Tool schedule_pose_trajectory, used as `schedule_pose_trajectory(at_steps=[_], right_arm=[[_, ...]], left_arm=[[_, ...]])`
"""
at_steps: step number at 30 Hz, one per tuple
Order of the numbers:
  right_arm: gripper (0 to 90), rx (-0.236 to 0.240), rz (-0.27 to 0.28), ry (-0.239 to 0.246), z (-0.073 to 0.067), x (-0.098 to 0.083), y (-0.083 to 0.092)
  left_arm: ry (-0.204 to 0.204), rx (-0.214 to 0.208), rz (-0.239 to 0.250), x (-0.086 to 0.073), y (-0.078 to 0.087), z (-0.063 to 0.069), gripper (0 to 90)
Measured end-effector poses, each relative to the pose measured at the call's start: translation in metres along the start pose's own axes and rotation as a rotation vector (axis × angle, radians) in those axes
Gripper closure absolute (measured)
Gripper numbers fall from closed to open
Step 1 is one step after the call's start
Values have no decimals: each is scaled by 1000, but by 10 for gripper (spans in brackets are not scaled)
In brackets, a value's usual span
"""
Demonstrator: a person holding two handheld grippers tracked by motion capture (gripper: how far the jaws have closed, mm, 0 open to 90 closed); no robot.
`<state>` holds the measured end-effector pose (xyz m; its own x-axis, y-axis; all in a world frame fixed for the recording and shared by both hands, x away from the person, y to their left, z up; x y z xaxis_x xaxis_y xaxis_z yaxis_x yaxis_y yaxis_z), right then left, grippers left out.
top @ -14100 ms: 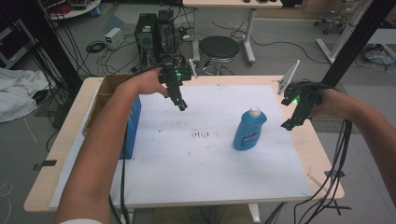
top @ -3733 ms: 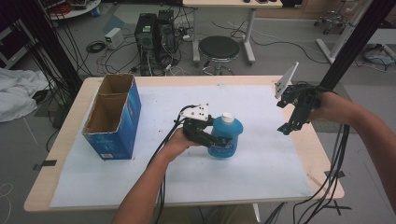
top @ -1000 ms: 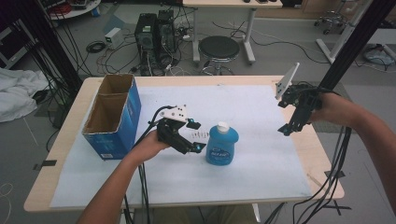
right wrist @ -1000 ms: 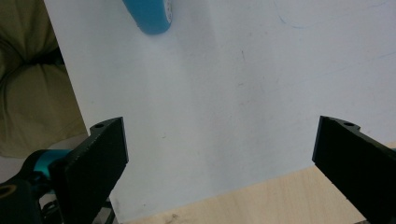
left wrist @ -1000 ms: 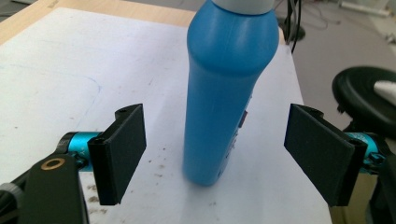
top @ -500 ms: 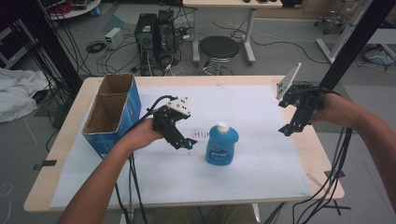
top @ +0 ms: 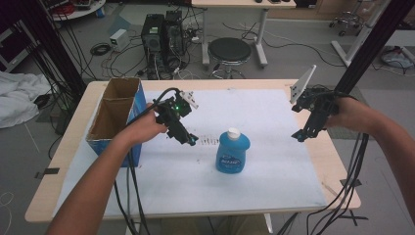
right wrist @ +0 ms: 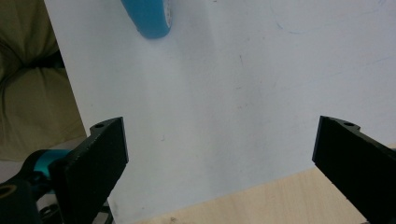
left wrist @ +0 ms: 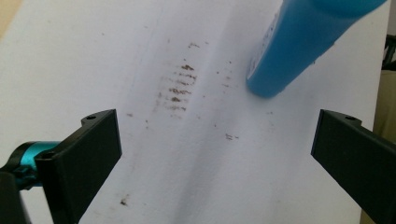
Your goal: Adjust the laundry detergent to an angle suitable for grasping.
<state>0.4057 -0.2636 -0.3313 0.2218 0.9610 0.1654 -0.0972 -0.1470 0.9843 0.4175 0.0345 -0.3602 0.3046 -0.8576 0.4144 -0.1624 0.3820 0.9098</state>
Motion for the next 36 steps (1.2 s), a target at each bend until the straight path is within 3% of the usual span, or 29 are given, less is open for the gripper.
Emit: schedule_pose_trajectory(at_steps=[2,5,12,15,20,26,36], right_arm=[[24,-1,1,-2,0,0,0],[24,-2,10,-6,2,2,0],[24,1,15,-6,4,5,0],[24,4,21,-1,4,7,0],[24,8,26,3,5,11,-1],[24,12,22,11,6,13,-3],[24,15,23,12,9,14,-4]], left_arm=[[-1,-11,-16,1,4,-2,16],[-15,14,-75,6,18,-17,16],[-68,37,-98,20,31,-33,16],[-117,3,-74,29,32,-32,16],[-162,25,-100,37,28,-39,16],[-185,43,-135,44,26,-52,16],[-166,38,-162,44,19,-64,17]])
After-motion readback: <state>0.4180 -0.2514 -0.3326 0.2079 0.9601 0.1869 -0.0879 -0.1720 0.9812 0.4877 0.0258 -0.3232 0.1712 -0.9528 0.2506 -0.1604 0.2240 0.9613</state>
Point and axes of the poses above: each handheld gripper's, and its own axes: y roughly backward along the jaws, x roughly out of its top, z roughly to its right, the point moved 10 cm from there along -y, roughly forward along the jaws, and after that the axes turned 8 degrees about -z, right-handed, at the moved point
